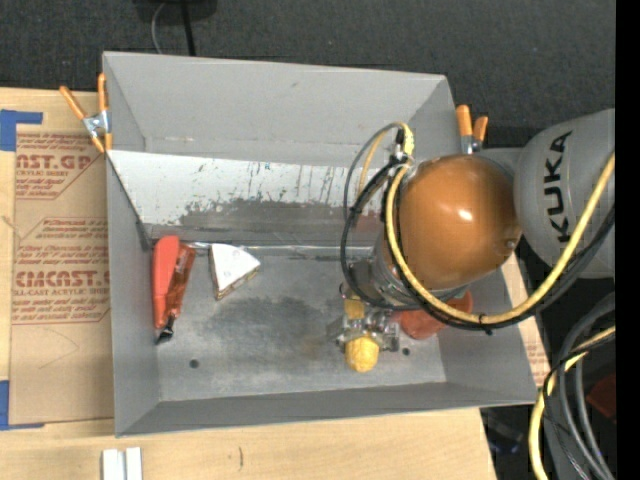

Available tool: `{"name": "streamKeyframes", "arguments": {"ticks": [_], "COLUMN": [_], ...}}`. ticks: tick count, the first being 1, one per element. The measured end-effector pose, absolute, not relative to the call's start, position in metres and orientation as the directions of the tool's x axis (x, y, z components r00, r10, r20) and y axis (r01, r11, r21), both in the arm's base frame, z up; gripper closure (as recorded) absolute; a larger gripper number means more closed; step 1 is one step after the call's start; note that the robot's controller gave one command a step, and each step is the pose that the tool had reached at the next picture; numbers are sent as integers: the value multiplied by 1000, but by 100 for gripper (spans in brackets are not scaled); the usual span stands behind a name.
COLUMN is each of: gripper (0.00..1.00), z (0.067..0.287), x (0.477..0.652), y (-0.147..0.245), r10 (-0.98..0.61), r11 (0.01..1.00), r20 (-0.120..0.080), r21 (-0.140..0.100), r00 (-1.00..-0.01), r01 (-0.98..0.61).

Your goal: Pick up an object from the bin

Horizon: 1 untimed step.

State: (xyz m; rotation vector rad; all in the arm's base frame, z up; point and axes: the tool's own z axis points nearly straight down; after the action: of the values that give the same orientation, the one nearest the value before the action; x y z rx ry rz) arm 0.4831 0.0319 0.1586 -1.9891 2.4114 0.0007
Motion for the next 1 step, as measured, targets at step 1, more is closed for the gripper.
{"name": "streamKeyframes", "arguments": {"ticks": [1], "gripper": [100], "z": [159], "x": [483], "y": [32], "r10": [-982], "r11": [191], "r20": [-13], "r21": [-9], "r00": [-190], "r01": [-982]}}
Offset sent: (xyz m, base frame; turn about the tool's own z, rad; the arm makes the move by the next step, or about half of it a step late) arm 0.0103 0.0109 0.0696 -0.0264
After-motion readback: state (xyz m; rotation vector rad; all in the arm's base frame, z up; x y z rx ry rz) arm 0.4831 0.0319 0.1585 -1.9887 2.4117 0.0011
